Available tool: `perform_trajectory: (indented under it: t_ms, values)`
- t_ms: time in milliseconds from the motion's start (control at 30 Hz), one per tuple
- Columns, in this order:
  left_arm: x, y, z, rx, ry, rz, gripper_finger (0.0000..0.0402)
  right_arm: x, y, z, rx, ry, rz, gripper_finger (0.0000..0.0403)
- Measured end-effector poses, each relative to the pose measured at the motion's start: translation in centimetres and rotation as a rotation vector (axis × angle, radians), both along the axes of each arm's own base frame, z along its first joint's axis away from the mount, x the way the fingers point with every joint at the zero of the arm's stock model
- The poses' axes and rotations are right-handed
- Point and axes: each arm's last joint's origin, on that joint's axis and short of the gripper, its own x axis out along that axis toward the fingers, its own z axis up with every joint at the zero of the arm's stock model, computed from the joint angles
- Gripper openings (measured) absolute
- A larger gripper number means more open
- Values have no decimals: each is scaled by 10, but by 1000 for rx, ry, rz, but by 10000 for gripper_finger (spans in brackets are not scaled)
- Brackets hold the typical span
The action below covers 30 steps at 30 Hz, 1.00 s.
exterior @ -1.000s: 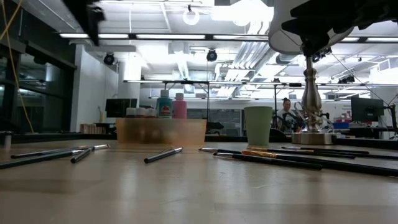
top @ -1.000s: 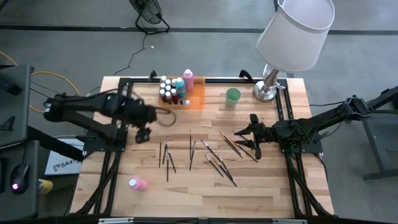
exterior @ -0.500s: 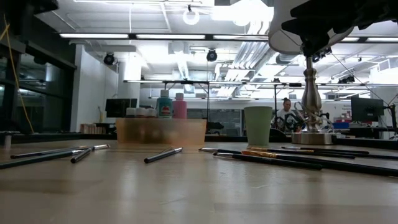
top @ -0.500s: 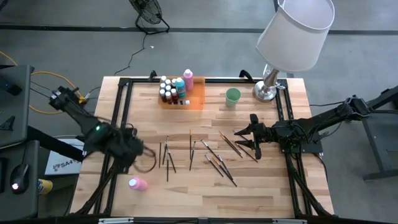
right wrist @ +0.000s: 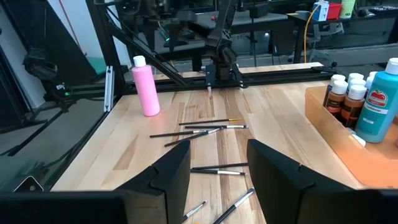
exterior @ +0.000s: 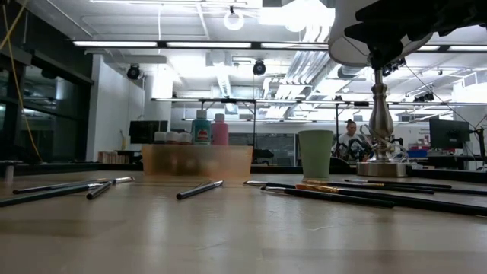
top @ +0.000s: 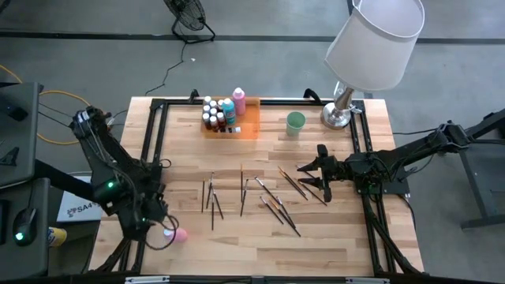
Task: Pick & Place Paint Supplies
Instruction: Put the large pink paint bottle into the orange bin
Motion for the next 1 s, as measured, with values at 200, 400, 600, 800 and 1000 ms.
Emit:
perform_trajectory:
  t_ms: [200, 400, 600, 800, 1000]
  values:
    - [-3, -21, -6, 5, -42, -74, 259, 0, 0, 0, 0, 0, 0, 152]
    - [-6, -35, -12, 62, -124, -122, 259, 0, 0, 0, 0, 0, 0, 152]
    - [-9, -41, -16, 128, -197, -138, 259, 0, 0, 0, 0, -1, 0, 152]
    - [-7, -43, -14, 122, -251, -118, 259, 0, 0, 0, 0, 0, 0, 152]
    - [-5, -46, -17, 90, -270, -116, 259, 0, 0, 0, 0, -1, 0, 152]
